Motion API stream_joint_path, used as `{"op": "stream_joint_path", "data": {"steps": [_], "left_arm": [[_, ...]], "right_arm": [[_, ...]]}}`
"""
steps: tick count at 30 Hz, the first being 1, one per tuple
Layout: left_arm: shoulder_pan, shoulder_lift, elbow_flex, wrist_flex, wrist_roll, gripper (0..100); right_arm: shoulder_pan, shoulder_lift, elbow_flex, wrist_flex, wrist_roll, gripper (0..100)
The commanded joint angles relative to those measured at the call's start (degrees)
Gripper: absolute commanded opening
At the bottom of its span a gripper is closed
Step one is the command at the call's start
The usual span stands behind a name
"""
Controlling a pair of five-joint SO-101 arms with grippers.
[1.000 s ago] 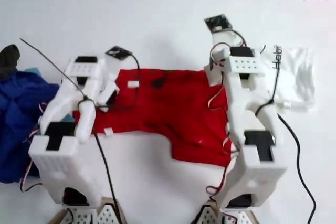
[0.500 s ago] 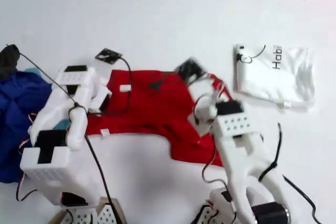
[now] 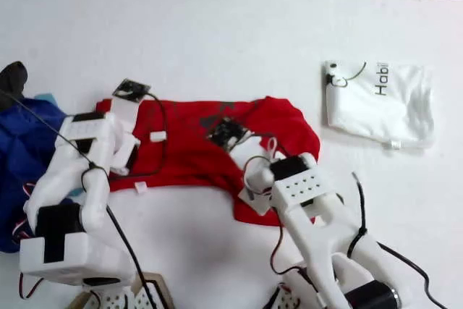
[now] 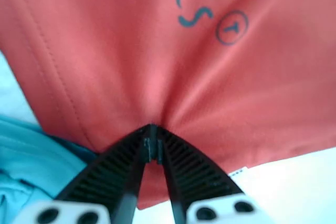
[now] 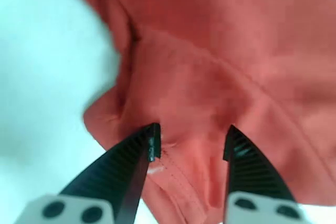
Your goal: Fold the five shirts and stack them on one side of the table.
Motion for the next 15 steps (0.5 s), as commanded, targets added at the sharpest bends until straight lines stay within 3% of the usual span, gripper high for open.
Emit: {"op": "stream_joint_path", "data": {"steps": [1, 6, 15], "left_arm": [[-0.2, -0.8, -0.2, -2.4, 0.3, 3], [-0.2, -0.8, -0.1, -2.6, 0.3, 3], [-0.2, -0.7, 0.0, -2.6, 0.3, 3]], "right_arm": [[-0.7, -1.5, -0.2, -2.9, 0.3, 20.1], [-1.0, -1.7, 3.3, -5.5, 0.1, 20.1], [-1.1, -2.2, 2.8, 2.2, 0.1, 20.3]]}}
